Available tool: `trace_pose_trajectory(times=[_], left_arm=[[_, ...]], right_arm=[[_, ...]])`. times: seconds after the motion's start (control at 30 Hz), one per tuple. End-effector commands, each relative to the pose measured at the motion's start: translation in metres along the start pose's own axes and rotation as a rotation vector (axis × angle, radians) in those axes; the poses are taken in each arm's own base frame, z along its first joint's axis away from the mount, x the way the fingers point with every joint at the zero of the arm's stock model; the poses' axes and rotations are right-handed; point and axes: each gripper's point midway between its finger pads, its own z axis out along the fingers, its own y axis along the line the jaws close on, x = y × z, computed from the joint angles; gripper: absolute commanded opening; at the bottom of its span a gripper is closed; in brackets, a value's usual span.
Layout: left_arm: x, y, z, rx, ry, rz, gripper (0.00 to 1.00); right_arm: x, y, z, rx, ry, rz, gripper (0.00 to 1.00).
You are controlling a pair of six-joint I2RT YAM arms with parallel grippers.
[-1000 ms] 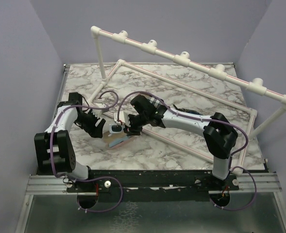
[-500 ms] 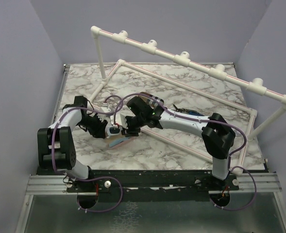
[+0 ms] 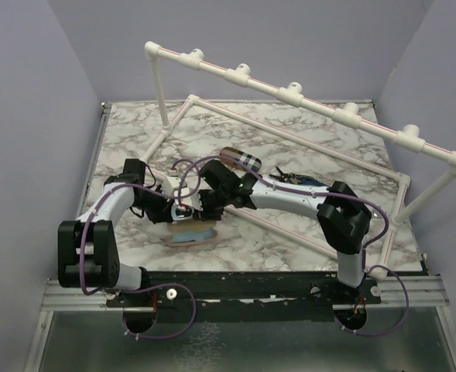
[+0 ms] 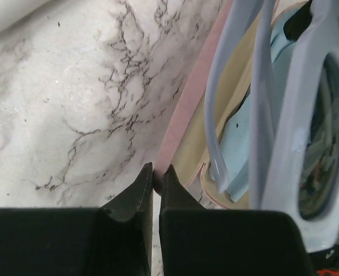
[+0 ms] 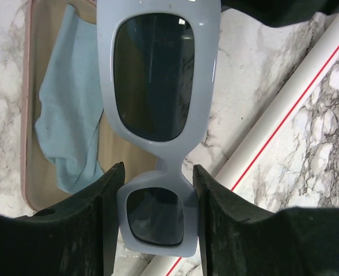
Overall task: Organize the sunglasses
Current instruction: Place the sunglasses in the sunglasses case.
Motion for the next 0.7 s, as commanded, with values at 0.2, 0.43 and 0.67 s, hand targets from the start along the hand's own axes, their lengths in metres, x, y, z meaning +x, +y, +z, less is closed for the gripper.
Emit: trace_pose_trajectory(times=[0.2, 0.43, 0.67], left_arm=[[-0.061, 0.025, -0.002, -0.285, -0.142, 0.142, 0.00], [-0.074, 0.027, -0.001, -0.345, -0.158, 0.161, 0.00], [-0.069, 0.015, 0.010, -0.318, -0.146, 0.186, 0.00]], right_arm=[[0.014, 0.001, -0.017, 0.148, 0.107, 0.081, 0.01], [0.041, 0.004, -0.013, 0.182, 0.203, 0.149, 0.01], [0.049, -0.002, -0.005, 0.215, 0.219, 0.147, 0.00]])
